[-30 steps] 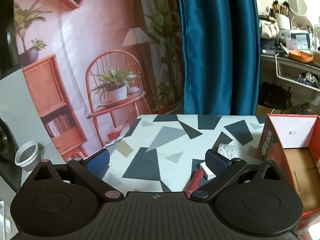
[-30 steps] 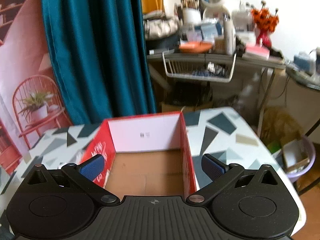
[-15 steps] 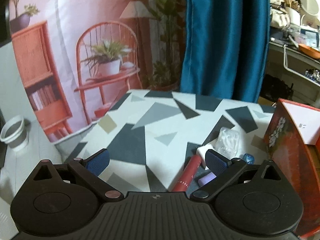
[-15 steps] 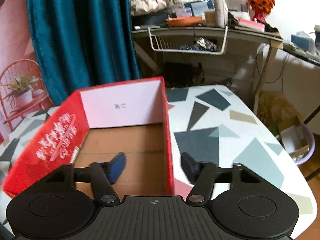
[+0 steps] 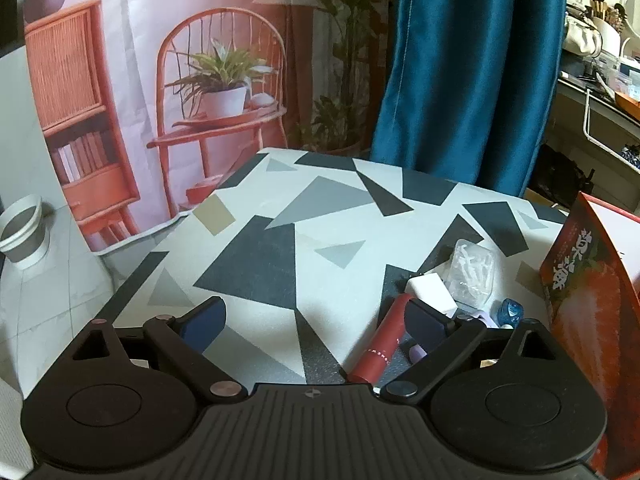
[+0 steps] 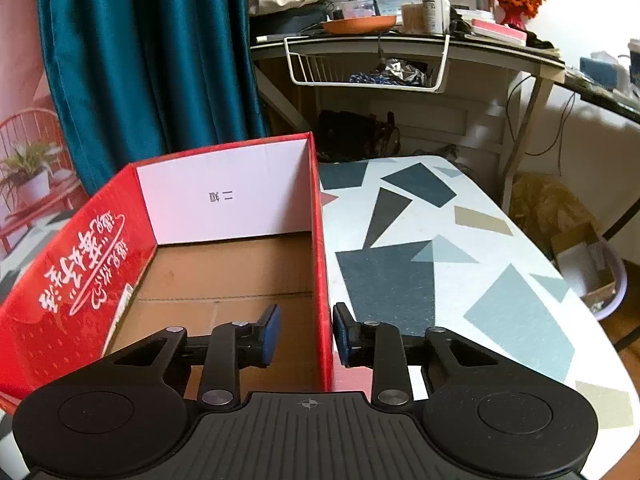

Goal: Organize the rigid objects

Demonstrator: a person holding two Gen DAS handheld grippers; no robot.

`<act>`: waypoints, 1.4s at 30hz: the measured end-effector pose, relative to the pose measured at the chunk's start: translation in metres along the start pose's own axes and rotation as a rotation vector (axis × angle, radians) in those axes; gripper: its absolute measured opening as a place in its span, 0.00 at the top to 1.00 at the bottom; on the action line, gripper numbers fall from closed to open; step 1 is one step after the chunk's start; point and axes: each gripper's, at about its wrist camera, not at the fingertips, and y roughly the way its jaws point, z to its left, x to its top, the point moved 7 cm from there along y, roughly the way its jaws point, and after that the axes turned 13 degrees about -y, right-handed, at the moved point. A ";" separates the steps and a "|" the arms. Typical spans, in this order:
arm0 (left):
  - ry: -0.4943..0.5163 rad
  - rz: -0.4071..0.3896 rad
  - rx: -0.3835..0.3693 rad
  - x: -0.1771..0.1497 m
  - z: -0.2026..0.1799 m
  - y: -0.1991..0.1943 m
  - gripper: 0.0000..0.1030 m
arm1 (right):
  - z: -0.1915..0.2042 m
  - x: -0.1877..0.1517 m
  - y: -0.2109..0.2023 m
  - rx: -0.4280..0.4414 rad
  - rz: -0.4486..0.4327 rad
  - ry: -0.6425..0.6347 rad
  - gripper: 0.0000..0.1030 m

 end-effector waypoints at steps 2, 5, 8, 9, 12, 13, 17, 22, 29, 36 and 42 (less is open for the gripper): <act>0.000 0.006 0.002 0.000 0.001 0.002 0.06 | 0.000 0.000 0.001 -0.016 0.020 -0.026 0.81; 0.000 0.018 -0.002 0.000 0.001 0.005 0.07 | -0.002 0.002 0.003 -0.025 0.072 -0.038 0.90; -0.003 0.035 -0.010 -0.004 0.002 0.008 0.09 | -0.005 0.006 0.005 -0.008 0.116 -0.037 0.91; -0.003 0.045 -0.012 -0.006 0.002 0.009 0.09 | -0.005 0.007 0.005 -0.005 0.127 -0.043 0.91; 0.001 0.094 -0.021 -0.017 -0.001 0.013 0.11 | -0.003 0.008 0.007 -0.011 0.147 -0.067 0.91; 0.003 0.112 -0.028 -0.021 -0.003 0.015 0.11 | -0.002 0.009 0.007 -0.014 0.150 -0.071 0.91; 0.018 0.164 -0.056 -0.033 -0.006 0.020 0.20 | -0.003 0.009 0.008 -0.015 0.158 -0.073 0.91; 0.019 0.186 -0.048 -0.038 -0.004 0.029 0.31 | -0.003 0.009 0.007 -0.014 0.161 -0.079 0.91; -0.025 0.192 -0.035 -0.034 0.006 0.038 0.43 | -0.003 0.011 0.008 -0.007 0.173 -0.087 0.91; -0.045 0.185 -0.043 -0.029 0.006 0.042 0.45 | -0.003 0.011 0.009 0.001 0.187 -0.075 0.91; -0.044 0.185 -0.056 -0.030 0.004 0.043 0.45 | -0.008 0.013 0.010 0.029 0.198 -0.040 0.91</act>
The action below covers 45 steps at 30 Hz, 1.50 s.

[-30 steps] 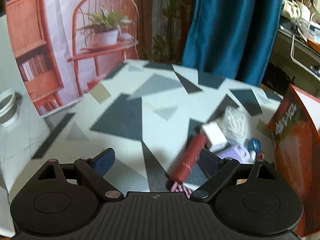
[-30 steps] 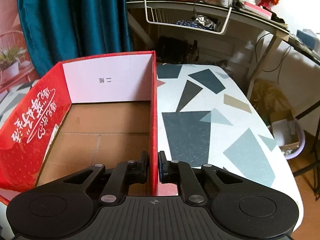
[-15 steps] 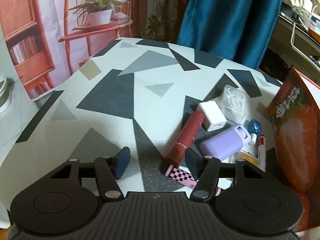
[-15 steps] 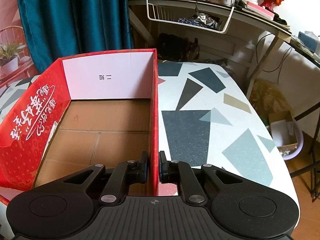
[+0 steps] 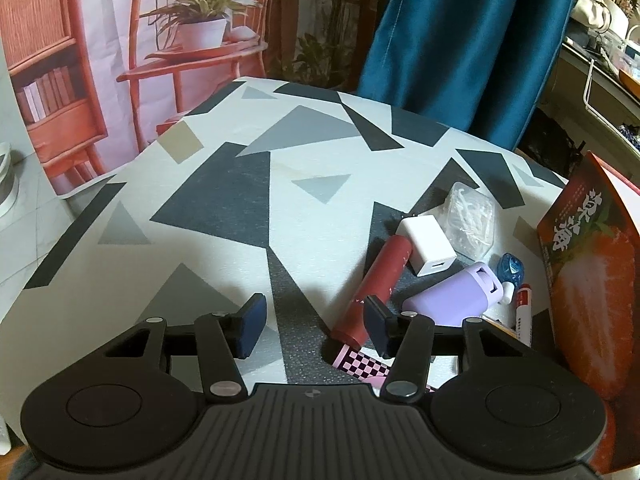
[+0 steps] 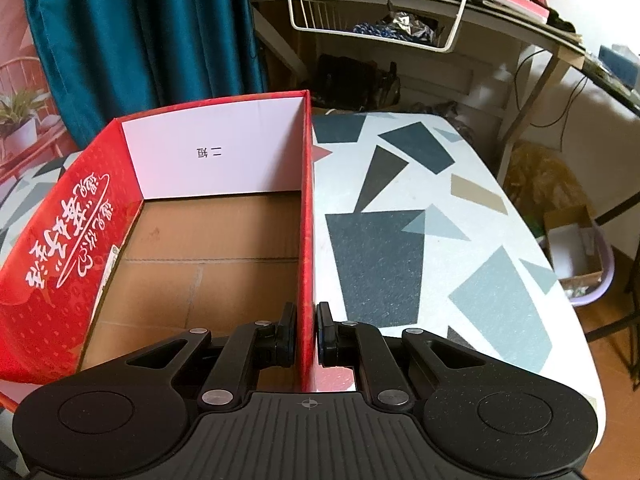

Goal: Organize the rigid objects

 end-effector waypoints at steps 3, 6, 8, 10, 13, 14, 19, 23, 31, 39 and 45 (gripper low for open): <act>-0.005 0.001 0.004 0.001 0.003 0.002 0.45 | -0.001 0.000 0.000 0.006 -0.001 0.006 0.92; -0.010 0.004 0.007 0.001 0.005 0.002 0.45 | -0.001 -0.001 -0.001 0.000 -0.009 0.016 0.92; -0.005 0.001 0.011 0.003 0.005 0.003 0.45 | 0.002 -0.001 -0.001 -0.014 -0.014 -0.006 0.92; 0.016 -0.009 0.025 0.004 0.004 0.004 0.46 | 0.001 -0.002 -0.001 -0.008 -0.016 -0.004 0.92; 0.035 -0.025 0.037 0.003 0.003 0.002 0.46 | -0.001 -0.003 -0.002 0.009 -0.024 0.014 0.91; 0.030 -0.021 0.025 0.002 0.003 0.003 0.46 | -0.001 -0.003 -0.002 0.009 -0.025 0.009 0.91; 0.047 0.004 -0.010 0.003 -0.004 0.010 0.56 | -0.001 -0.002 -0.002 0.007 -0.025 0.006 0.91; 0.071 0.013 -0.056 0.010 -0.013 0.023 0.63 | -0.001 -0.001 -0.001 0.005 -0.027 0.017 0.91; 0.078 0.077 -0.136 0.008 -0.025 0.045 0.63 | -0.001 -0.002 -0.001 0.004 -0.026 0.010 0.91; 0.142 0.081 -0.128 0.004 -0.034 0.051 0.75 | -0.001 -0.002 -0.002 0.004 -0.030 0.015 0.91; 0.100 0.075 -0.109 0.010 -0.021 0.050 0.76 | -0.001 -0.002 -0.002 0.005 -0.032 0.015 0.91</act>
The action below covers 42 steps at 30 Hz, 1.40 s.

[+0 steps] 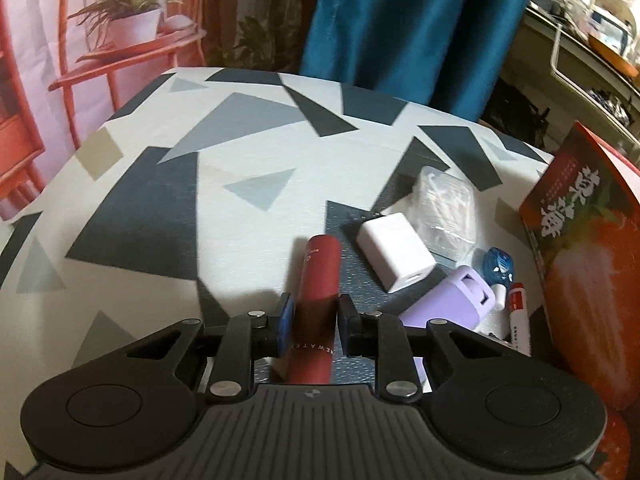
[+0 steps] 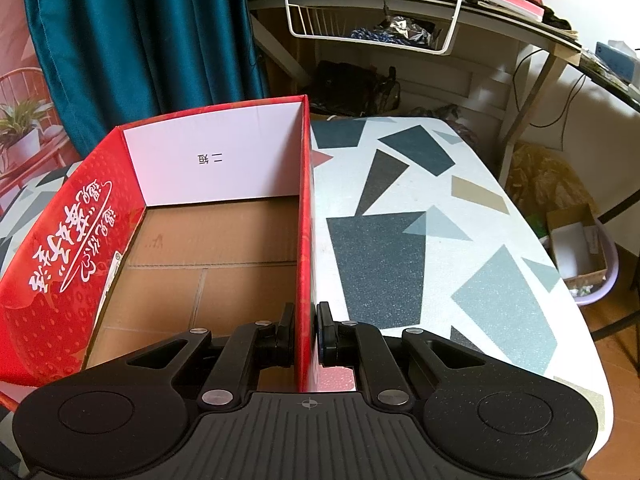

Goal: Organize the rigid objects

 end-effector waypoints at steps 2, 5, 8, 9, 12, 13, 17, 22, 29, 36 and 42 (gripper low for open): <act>-0.005 0.004 0.004 0.001 0.002 0.000 0.76 | 0.000 0.000 0.000 0.000 0.000 0.000 0.91; -0.014 0.019 -0.002 0.000 0.004 -0.002 0.75 | 0.000 0.000 0.000 -0.003 0.002 -0.002 0.91; -0.014 0.022 -0.005 -0.002 0.007 -0.004 0.75 | 0.001 0.000 -0.001 0.000 0.001 -0.005 0.91; -0.014 0.024 -0.007 -0.003 0.008 -0.004 0.75 | 0.001 -0.001 -0.001 -0.001 -0.001 -0.006 0.91; -0.021 0.028 -0.011 -0.005 0.009 -0.004 0.75 | 0.001 -0.001 -0.001 0.000 -0.003 -0.004 0.91; -0.020 0.029 -0.015 -0.005 0.009 -0.004 0.75 | 0.001 -0.001 -0.001 0.000 -0.004 -0.003 0.91; -0.020 0.018 -0.033 -0.006 0.007 -0.005 0.76 | 0.001 -0.001 -0.001 0.001 -0.007 -0.003 0.91; -0.023 0.019 -0.033 -0.007 0.006 -0.005 0.76 | 0.002 -0.001 -0.001 0.001 -0.009 -0.004 0.91; -0.024 0.013 -0.030 -0.006 0.008 -0.004 0.77 | 0.002 -0.001 -0.001 0.001 -0.008 -0.004 0.91; -0.045 0.031 -0.023 -0.003 -0.001 0.002 0.77 | 0.002 0.000 -0.001 0.005 -0.012 0.001 0.91; 0.062 0.015 -0.087 -0.005 -0.014 -0.013 0.70 | 0.001 0.000 -0.001 0.009 -0.009 -0.001 0.91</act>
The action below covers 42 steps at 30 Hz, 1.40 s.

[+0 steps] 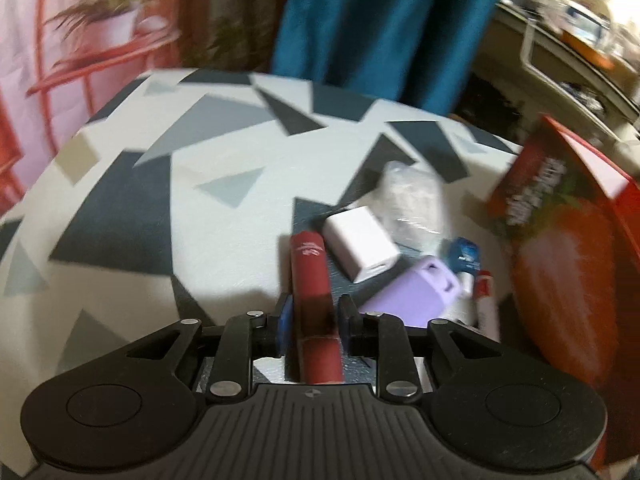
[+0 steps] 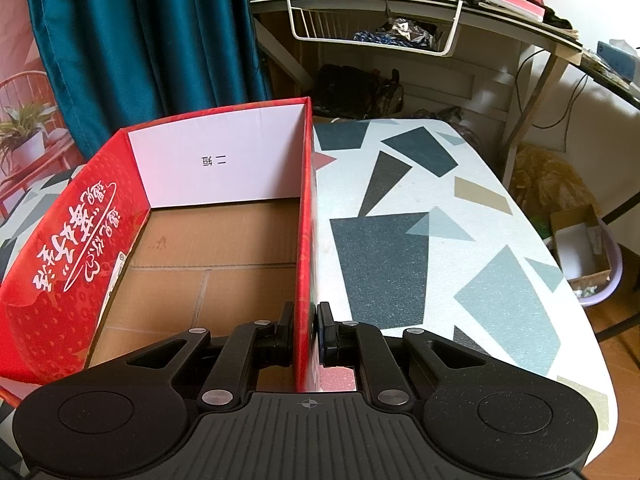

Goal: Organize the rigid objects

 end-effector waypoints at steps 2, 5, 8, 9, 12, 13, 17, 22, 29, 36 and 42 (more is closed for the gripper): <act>0.036 -0.013 -0.005 0.001 0.002 -0.009 0.67 | 0.000 0.000 0.000 0.000 -0.002 0.002 0.91; 0.035 -0.006 0.024 0.001 0.014 -0.014 0.67 | 0.000 -0.001 0.000 0.001 -0.006 0.003 0.91; 0.012 0.012 0.012 -0.006 0.023 -0.018 0.67 | 0.000 -0.001 0.000 0.001 -0.006 0.002 0.91; 0.018 0.018 0.011 -0.009 0.023 -0.020 0.67 | 0.000 -0.001 0.000 0.002 -0.006 0.000 0.91; -0.007 0.068 0.034 -0.022 0.023 -0.029 0.40 | 0.000 -0.002 0.000 0.005 -0.006 -0.002 0.90; -0.026 0.081 0.044 -0.027 0.023 -0.033 0.33 | 0.000 -0.002 -0.001 0.005 -0.006 -0.001 0.90; -0.089 0.112 0.089 -0.040 0.022 -0.044 0.30 | 0.001 -0.001 -0.001 0.002 -0.004 -0.003 0.90; -0.242 0.187 0.076 -0.045 0.023 -0.032 0.41 | 0.002 0.000 -0.001 0.004 -0.004 -0.002 0.90; -0.313 0.124 0.085 -0.038 0.028 -0.016 0.73 | 0.002 0.001 -0.001 0.009 0.002 -0.016 0.90; -0.261 0.071 0.129 -0.021 0.027 -0.004 0.82 | 0.002 0.000 -0.001 0.010 0.000 -0.013 0.90; -0.177 0.068 0.164 -0.017 0.021 -0.001 0.80 | 0.002 0.000 -0.001 0.012 0.000 -0.013 0.90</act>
